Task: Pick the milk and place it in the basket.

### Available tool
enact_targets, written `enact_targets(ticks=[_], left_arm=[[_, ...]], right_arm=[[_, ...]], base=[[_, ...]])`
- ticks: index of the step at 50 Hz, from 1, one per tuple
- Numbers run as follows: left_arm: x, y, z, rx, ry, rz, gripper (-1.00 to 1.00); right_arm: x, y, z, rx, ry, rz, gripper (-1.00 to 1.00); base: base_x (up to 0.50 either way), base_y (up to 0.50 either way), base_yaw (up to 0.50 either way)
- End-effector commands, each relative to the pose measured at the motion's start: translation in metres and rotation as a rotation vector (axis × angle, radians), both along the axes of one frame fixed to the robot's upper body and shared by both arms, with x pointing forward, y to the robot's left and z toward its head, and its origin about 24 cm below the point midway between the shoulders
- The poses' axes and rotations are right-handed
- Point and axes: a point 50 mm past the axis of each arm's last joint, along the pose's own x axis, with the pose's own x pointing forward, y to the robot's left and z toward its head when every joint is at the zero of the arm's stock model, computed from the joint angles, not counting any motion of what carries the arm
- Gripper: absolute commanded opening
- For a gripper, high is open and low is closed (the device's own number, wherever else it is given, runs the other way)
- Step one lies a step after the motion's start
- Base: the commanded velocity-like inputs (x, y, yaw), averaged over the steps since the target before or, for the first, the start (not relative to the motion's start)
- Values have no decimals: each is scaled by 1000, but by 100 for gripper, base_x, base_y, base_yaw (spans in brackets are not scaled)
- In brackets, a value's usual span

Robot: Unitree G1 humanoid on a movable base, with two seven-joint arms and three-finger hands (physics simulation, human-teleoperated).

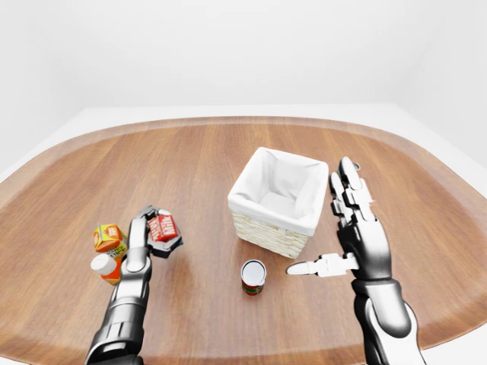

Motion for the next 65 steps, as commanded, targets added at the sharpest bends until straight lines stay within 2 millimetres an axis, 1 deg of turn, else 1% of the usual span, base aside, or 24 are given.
enact_targets(ticks=[1,3,14,18,27,33,41,46,54,65], left_arm=[[21,-6,53,19,-217,-37,-100],[23,-8,59,26,-240,-48,-100],[29,-14,78,38,-260,-77,-100],[34,-16,92,51,-278,-84,-100],[40,-30,113,73,-325,-130,-100],[42,-40,117,90,-337,-167,-100],[47,-48,139,114,-404,-206,-100],[50,-55,145,138,-418,-235,-100],[50,-62,166,159,-488,-269,-100],[50,-67,183,187,-542,-298,-100]], right_arm=[[0,0,0,-1,1,0,100],[0,0,0,-1,2,1,100],[0,1,0,-1,1,1,100],[-1,1,1,-1,1,1,100],[-1,1,1,-2,0,1,100],[-1,1,1,-1,0,0,100],[0,1,1,-1,1,0,100],[0,1,0,-3,1,0,100],[0,1,0,-3,1,0,100],[0,2,-1,-7,2,1,100]], base=[[0,0,0],[0,0,0],[0,0,0],[0,0,0],[0,0,0],[0,0,0],[0,0,0],[0,0,0],[0,0,0],[0,0,0]])
